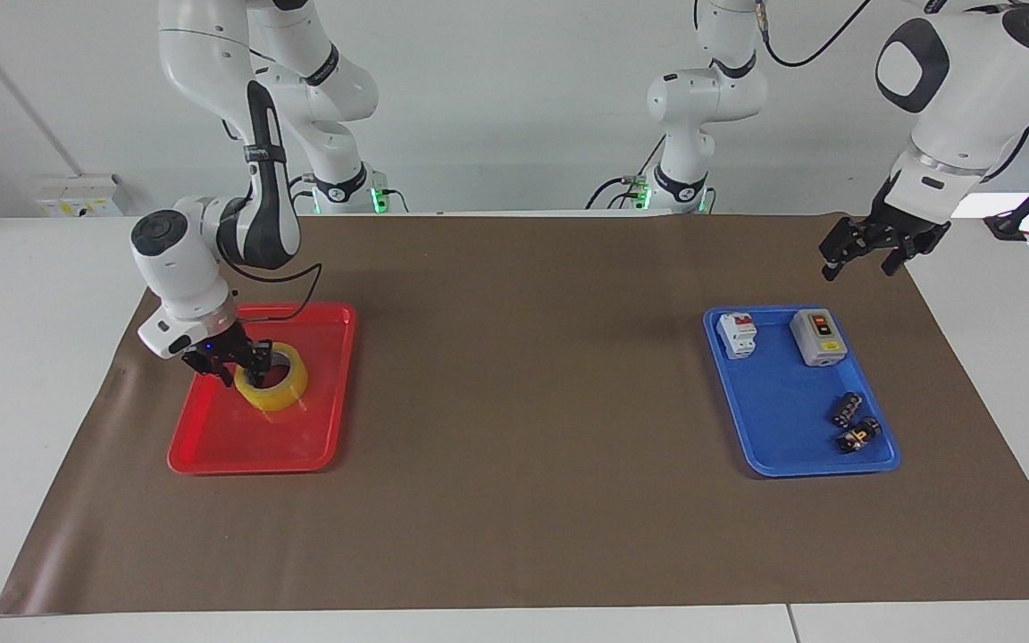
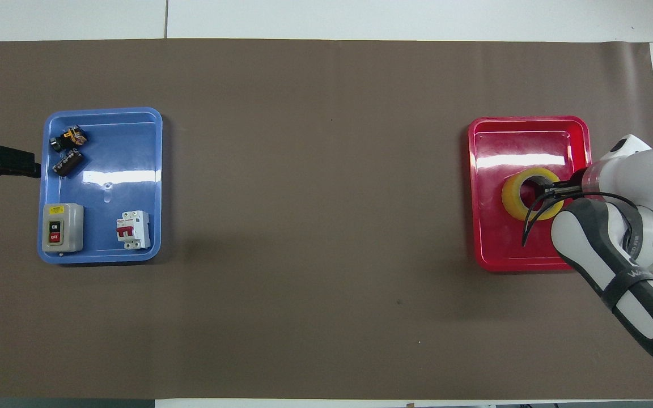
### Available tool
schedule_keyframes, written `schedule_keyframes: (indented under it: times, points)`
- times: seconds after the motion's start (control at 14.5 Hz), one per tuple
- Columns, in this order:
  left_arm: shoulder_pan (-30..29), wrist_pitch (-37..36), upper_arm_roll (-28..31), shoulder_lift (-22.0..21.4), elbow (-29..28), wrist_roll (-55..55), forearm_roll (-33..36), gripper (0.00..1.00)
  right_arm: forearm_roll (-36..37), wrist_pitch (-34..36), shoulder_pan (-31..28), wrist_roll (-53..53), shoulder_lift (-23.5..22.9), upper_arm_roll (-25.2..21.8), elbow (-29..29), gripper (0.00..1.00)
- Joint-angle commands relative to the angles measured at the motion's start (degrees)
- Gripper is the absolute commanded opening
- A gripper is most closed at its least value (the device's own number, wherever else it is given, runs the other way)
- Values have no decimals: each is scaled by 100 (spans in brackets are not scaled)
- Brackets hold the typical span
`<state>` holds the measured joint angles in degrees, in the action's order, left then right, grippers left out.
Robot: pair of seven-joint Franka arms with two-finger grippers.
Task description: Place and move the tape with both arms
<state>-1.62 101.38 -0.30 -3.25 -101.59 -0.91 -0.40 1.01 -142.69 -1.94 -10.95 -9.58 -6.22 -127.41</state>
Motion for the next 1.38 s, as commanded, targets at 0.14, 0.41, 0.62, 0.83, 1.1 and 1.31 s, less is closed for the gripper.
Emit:
schedule_keyframes:
  times: [0.14, 0.41, 0.62, 0.83, 1.1, 1.31]
  points:
    - [-14, -4, -14, -158, -141, -58, 58, 100, -92, 1504, -44, 558, 307, 235, 1092, 100]
    - [-14, -4, -14, -158, -141, -58, 58, 100, 39, 2427, 202, 1224, 465, 245, 1920, 100]
    - [-14, -4, -14, -158, -141, -58, 58, 100, 303, 3446, 360, 1780, 780, 253, 2482, 100]
    - [-14, -4, -14, -150, -141, -58, 58, 100, 225, 4369, 343, 1781, 1106, 236, 2939, 100]
    - [-14, -4, -14, -158, -141, -58, 58, 100, 198, 5984, 326, 1719, 959, 236, 4281, 100]
    - [-14, -4, -5, -158, -141, -58, 58, 100, 110, 6271, 352, 1719, 834, 244, 4620, 100]
